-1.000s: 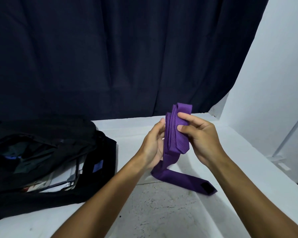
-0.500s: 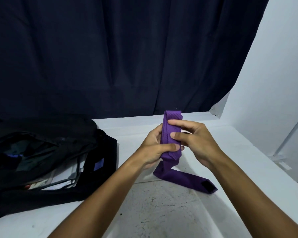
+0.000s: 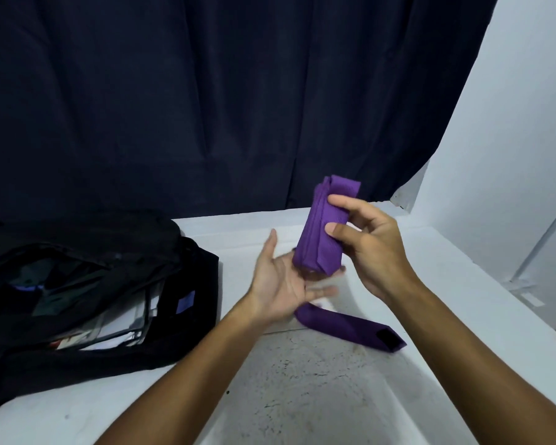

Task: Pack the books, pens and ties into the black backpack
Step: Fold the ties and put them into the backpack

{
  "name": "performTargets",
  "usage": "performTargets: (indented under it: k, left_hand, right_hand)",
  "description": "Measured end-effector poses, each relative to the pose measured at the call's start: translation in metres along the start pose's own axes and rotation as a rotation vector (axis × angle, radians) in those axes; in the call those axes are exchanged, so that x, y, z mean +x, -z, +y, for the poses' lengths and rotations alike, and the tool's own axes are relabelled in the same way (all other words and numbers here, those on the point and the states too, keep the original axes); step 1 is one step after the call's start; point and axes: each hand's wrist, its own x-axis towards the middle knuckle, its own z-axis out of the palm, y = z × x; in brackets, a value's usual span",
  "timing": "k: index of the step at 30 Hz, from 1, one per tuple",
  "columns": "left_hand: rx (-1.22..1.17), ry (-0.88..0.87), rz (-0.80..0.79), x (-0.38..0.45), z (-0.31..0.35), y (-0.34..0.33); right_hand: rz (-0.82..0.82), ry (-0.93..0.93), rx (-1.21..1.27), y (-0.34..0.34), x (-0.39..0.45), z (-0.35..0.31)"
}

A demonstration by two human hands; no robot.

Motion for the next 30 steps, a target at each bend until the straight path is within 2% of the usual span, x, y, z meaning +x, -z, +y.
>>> performTargets:
  k: [2, 6, 11, 15, 19, 25, 30]
  left_hand:
    - [-0.168, -0.052, 0.044, 0.005, 0.020, 0.000]
    - [-0.124, -0.080, 0.066, 0.004, 0.052, -0.002]
    - [-0.167, -0.128, 0.056, -0.001, 0.063, -0.006]
    - [-0.067, -0.139, 0.019, -0.001, 0.054, -0.001]
    - [0.083, -0.128, -0.046, -0.002, 0.044, 0.003]
    - [0.059, -0.156, -0.147, -0.002, 0.032, 0.009]
    - [0.149, -0.193, -0.287, -0.006, 0.024, 0.013]
  right_hand:
    - [-0.101, -0.032, -0.023, 0.001, -0.007, 0.006]
    - [-0.324, -0.111, -0.047, 0.008, -0.015, 0.017]
    - [-0.477, -0.207, -0.036, 0.019, -0.018, 0.020]
    - [-0.592, -0.234, -0.055, 0.024, -0.018, 0.016]
    - [-0.520, -0.164, -0.051, 0.024, -0.013, 0.015]
    - [-0.340, -0.074, -0.079, 0.018, -0.004, 0.018]
    - [-0.332, -0.060, -0.161, 0.011, -0.001, 0.022]
